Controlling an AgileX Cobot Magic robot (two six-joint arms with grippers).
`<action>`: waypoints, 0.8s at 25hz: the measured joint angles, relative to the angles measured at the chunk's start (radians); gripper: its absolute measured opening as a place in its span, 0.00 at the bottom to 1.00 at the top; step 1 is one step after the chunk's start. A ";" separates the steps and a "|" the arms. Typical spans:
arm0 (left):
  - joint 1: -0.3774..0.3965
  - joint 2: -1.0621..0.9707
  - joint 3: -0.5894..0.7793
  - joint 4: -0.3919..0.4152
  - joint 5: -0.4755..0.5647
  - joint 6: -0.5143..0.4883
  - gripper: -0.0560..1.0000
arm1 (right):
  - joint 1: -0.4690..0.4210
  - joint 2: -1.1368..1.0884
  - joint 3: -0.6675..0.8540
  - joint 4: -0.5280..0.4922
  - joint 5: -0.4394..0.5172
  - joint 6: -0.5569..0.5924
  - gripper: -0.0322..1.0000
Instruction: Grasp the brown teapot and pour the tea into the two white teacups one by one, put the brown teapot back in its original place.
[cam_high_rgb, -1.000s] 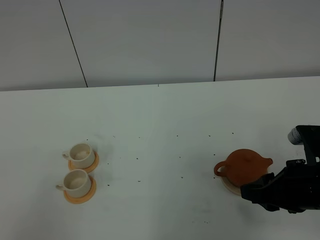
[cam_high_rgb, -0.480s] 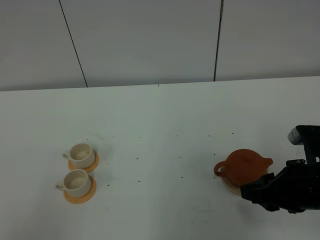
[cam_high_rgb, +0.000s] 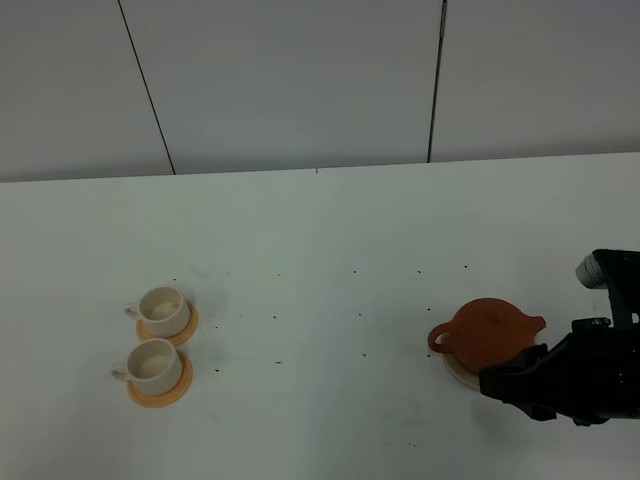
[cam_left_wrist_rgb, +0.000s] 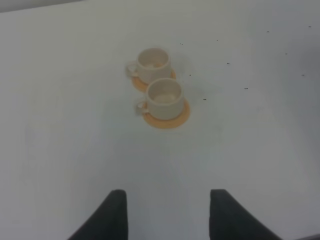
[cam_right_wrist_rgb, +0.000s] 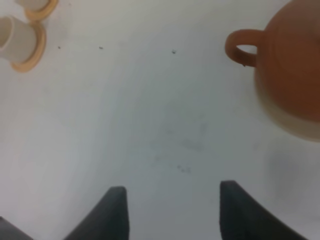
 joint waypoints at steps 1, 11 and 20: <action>0.000 0.000 0.000 0.000 0.000 0.000 0.47 | 0.000 0.000 0.000 0.006 0.003 -0.001 0.43; 0.000 0.000 0.000 0.000 0.000 0.000 0.47 | 0.000 0.007 -0.039 0.071 0.033 -0.073 0.43; 0.000 0.000 0.000 0.000 0.000 0.000 0.47 | 0.113 0.118 -0.230 0.076 0.084 -0.195 0.43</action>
